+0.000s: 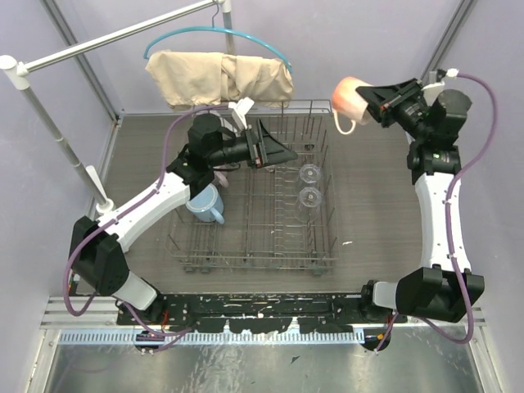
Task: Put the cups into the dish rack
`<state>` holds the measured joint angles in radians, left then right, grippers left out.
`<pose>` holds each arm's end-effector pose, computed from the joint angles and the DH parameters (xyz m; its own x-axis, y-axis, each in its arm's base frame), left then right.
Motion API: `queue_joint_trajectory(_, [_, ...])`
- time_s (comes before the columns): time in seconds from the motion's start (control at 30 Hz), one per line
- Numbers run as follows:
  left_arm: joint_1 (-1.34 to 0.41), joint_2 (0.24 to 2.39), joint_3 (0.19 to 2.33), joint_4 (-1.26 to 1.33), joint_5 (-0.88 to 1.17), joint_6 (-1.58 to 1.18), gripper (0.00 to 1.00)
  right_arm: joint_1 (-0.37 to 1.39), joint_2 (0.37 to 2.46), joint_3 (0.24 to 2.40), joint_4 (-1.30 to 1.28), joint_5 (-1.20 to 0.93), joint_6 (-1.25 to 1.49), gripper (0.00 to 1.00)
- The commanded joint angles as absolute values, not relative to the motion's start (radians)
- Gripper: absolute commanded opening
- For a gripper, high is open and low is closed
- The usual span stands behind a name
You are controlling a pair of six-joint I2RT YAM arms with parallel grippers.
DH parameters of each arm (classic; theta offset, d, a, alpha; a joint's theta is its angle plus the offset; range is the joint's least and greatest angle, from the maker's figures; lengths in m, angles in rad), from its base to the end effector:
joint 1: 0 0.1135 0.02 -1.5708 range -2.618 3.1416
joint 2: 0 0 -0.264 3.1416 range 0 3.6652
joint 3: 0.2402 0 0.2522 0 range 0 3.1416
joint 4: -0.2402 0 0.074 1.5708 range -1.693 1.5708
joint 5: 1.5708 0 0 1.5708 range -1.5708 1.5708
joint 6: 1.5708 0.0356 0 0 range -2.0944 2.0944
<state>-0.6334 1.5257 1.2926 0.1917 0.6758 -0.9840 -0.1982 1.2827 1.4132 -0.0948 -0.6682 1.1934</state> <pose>0.2786 -0.2322 0.3748 -0.8225 -0.2021 -0.5317 0.5068 0.1638 -0.8463 0.2808 -0.0339 0.4616 -0.4078 0.8262 -0.3888 -0.1993 0.3350 0.9209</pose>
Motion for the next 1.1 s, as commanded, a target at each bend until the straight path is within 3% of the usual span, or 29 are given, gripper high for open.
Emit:
queue_joint_trajectory(0.0, [-0.635, 1.552, 1.36, 0.275, 0.607, -0.973, 0.94, -0.097, 1.24, 1.363, 0.351, -0.734, 1.497, 0.01])
queue_joint_trajectory(0.27, [-0.643, 1.589, 1.474, 0.21, 0.606, -0.947, 0.94, 0.073, 1.259, 1.314, 0.476, -0.712, 1.578, 0.01])
queue_joint_trajectory(0.8, [-0.66, 1.594, 1.554, 0.113, 0.585, -0.912, 0.94, 0.194, 1.294, 1.315, 0.505, -0.698, 1.569, 0.01])
queue_joint_trajectory(1.07, [-0.665, 1.616, 1.626, 0.037, 0.62, -0.884, 0.86, 0.228, 1.311, 1.273, 0.515, -0.697, 1.543, 0.01])
